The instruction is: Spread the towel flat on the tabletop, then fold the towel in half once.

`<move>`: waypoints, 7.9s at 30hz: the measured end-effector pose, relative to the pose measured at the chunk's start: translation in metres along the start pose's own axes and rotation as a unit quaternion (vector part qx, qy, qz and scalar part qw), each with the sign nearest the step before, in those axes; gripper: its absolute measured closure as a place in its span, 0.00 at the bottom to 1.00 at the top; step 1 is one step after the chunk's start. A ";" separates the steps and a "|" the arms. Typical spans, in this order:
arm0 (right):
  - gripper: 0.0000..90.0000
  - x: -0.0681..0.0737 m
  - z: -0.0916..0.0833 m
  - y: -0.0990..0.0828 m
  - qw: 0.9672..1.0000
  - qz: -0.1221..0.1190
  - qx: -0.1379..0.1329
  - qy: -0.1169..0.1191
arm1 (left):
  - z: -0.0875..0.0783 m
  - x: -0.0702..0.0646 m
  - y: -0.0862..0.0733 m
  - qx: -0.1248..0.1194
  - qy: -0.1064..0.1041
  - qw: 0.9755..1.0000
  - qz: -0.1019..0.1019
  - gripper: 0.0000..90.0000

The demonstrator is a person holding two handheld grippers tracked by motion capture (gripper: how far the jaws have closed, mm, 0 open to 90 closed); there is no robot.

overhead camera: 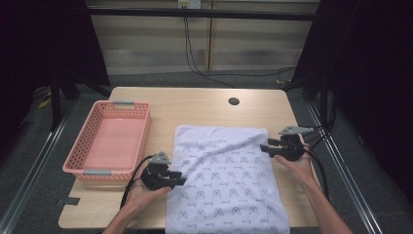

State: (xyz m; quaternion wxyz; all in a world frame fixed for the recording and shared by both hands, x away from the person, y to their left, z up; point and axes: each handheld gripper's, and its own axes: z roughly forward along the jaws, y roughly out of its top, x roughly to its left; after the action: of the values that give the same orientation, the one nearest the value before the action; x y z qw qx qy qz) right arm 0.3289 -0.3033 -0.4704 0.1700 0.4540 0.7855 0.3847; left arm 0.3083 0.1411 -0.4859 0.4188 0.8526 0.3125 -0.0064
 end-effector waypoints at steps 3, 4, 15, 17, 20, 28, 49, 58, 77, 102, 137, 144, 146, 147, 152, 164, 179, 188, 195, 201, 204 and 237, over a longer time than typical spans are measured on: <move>0.60 0.011 -0.002 -0.010 0.999 -0.005 0.012 0.030 | 0.002 0.004 0.005 -0.013 0.027 1.000 0.001 0.64; 0.60 0.014 -0.001 -0.014 0.999 -0.008 0.018 0.032 | 0.003 0.005 0.007 -0.012 0.029 0.999 0.006 0.63; 0.90 0.039 0.000 -0.043 0.997 -0.049 0.057 0.018 | 0.018 0.006 0.003 0.034 0.048 0.998 0.027 0.75; 0.93 0.042 -0.006 -0.047 0.997 -0.040 0.060 0.019 | 0.018 0.001 0.001 0.036 0.034 0.998 0.032 0.83; 0.94 0.046 -0.017 -0.055 0.997 -0.033 0.063 0.027 | 0.017 -0.010 -0.003 0.042 0.018 0.998 0.038 0.88; 0.94 0.065 -0.049 -0.080 0.995 -0.030 0.079 0.047 | 0.006 -0.039 -0.021 0.063 -0.028 0.996 0.048 0.91; 0.51 0.022 -0.033 -0.038 1.000 0.002 0.020 -0.002 | 0.011 0.001 0.016 -0.010 0.009 1.000 -0.004 0.55; 0.47 -0.003 0.004 -0.015 0.999 -0.003 0.044 -0.024 | 0.024 0.017 0.030 -0.005 0.040 0.999 -0.014 0.47; 0.73 -0.017 0.024 -0.021 0.999 -0.003 0.048 -0.022 | 0.032 0.028 0.028 -0.001 0.082 0.996 -0.036 0.41; 0.95 -0.016 0.022 -0.024 0.999 0.028 0.044 0.009 | 0.048 0.042 0.035 -0.007 0.072 0.997 -0.036 0.78; 0.96 -0.067 -0.066 0.113 0.986 0.062 -0.150 0.024 | -0.035 0.055 0.177 -0.149 0.061 0.987 0.009 0.96; 0.96 -0.078 -0.072 0.134 0.981 0.070 -0.177 0.026 | -0.043 0.054 0.188 -0.165 0.056 0.985 0.019 0.96; 0.96 -0.073 -0.072 0.127 0.982 0.064 -0.174 0.031 | -0.040 0.051 0.178 -0.152 0.053 0.987 0.017 0.96; 0.96 -0.069 -0.072 0.121 0.983 0.061 -0.171 0.034 | -0.038 0.050 0.172 -0.147 0.048 0.988 0.018 0.96; 0.96 -0.054 -0.073 0.084 0.982 0.069 -0.165 0.062 | -0.032 0.040 0.138 -0.122 0.041 0.992 0.012 0.96; 0.96 -0.001 -0.116 0.011 0.985 0.047 -0.129 0.100 | -0.050 -0.015 0.059 -0.117 -0.012 0.993 0.023 0.96; 0.96 0.054 -0.109 -0.092 0.993 0.048 0.037 0.098 | -0.029 -0.060 -0.040 0.007 -0.057 0.998 0.003 0.92; 0.96 0.058 -0.086 -0.100 0.988 0.035 0.118 0.089 | -0.007 -0.061 -0.039 0.066 -0.049 0.997 0.010 0.93; 0.96 0.057 -0.081 -0.098 0.988 0.042 0.124 0.080 | -0.003 -0.050 -0.035 0.056 -0.028 0.998 -0.005 0.95; 0.96 0.053 -0.072 -0.091 0.991 0.038 0.110 0.064 | 0.003 -0.037 -0.027 0.040 -0.007 0.999 -0.009 0.96; 0.96 0.051 -0.068 -0.088 0.992 0.038 0.105 0.057 | 0.007 -0.028 -0.021 0.036 -0.003 0.999 -0.016 0.96; 0.96 -0.032 0.033 -0.006 0.996 0.049 0.069 0.006 | 0.060 0.073 0.066 0.023 0.095 0.994 -0.057 0.96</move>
State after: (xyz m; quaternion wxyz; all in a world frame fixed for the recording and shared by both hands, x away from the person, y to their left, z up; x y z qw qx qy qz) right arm 0.3631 -0.3174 -0.4990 0.1144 0.5002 0.7878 0.3406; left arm 0.4174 0.1064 -0.4983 0.3664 0.8398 0.3982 0.0432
